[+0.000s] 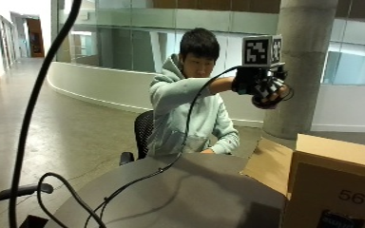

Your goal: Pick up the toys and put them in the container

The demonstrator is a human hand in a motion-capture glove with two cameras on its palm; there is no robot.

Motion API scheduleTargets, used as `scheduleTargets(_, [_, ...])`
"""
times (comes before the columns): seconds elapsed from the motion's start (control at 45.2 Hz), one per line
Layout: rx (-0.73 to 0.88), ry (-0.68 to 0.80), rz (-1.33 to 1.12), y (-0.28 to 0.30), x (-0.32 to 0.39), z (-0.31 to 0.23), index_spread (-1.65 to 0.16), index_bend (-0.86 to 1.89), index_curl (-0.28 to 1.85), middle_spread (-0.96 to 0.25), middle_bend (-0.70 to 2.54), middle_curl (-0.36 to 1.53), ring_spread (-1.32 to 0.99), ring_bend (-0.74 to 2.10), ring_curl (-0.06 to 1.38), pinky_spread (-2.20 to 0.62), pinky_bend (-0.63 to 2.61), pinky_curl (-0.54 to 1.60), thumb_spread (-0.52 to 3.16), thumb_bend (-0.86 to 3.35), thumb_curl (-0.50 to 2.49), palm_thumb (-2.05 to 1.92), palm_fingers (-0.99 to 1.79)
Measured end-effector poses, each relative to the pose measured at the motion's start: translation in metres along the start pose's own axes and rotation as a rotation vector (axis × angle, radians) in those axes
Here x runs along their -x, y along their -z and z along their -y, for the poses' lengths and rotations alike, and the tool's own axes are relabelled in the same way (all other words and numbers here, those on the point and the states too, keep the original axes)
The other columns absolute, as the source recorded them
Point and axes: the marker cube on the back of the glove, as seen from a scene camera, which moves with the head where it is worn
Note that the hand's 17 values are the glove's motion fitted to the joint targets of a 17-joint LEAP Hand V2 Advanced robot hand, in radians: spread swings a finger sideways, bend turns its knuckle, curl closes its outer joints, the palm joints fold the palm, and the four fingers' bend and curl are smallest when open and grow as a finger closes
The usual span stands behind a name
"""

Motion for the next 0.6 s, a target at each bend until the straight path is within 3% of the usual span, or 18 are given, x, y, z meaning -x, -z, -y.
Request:
scheduleTargets(0.088, [-0.126,-0.062,0.004,0.003,0.008,0.024,-0.33,0.97,0.81,-0.35,1.01,1.00,-0.49,1.36,0.77,-0.41,1.30,0.60,0.53,0.38,1.04,0.74,0.71])
scheduleTargets(0.155, [-0.089,-0.108,0.019,-0.006,0.004,0.040,-0.32,0.89,0.83,-0.35,0.95,1.00,-0.47,1.30,0.75,-0.40,1.31,0.60,0.52,0.30,1.04,0.65,0.52])
scheduleTargets(0.177, [-0.059,-0.112,0.015,-0.010,0.003,0.044,-0.31,0.79,0.83,-0.34,0.88,0.98,-0.45,1.29,0.75,-0.40,1.36,0.61,0.54,0.27,1.02,0.63,0.35])
scheduleTargets(0.199, [-0.030,-0.110,0.006,-0.016,0.002,0.047,-0.30,0.63,0.78,-0.29,0.69,0.92,-0.39,1.09,0.72,-0.32,1.32,0.61,0.71,0.26,0.98,0.55,-0.35])
scheduleTargets(0.221, [-0.005,-0.105,-0.005,-0.021,0.000,0.049,-0.29,0.56,0.79,-0.24,0.57,0.88,-0.33,0.95,0.73,-0.26,1.32,0.64,0.76,0.20,0.94,0.47,-0.75])
scheduleTargets(0.243, [0.015,-0.100,-0.013,-0.025,-0.001,0.050,-0.29,0.48,0.76,-0.21,0.49,0.84,-0.29,0.85,0.71,-0.23,1.30,0.63,0.80,0.16,0.90,0.41,-0.83])
scheduleTargets(0.398, [0.044,-0.088,-0.044,-0.036,-0.018,0.044,-0.30,0.14,0.52,-0.07,0.12,0.65,-0.14,0.35,0.48,-0.08,1.05,0.48,1.00,0.01,0.74,0.23,-0.57])
scheduleTargets(0.597, [0.034,-0.122,-0.063,-0.024,-0.049,0.024,-0.30,0.11,0.42,-0.01,0.08,0.50,-0.06,0.16,0.38,0.00,0.85,0.39,1.17,-0.01,0.62,0.23,-0.35])
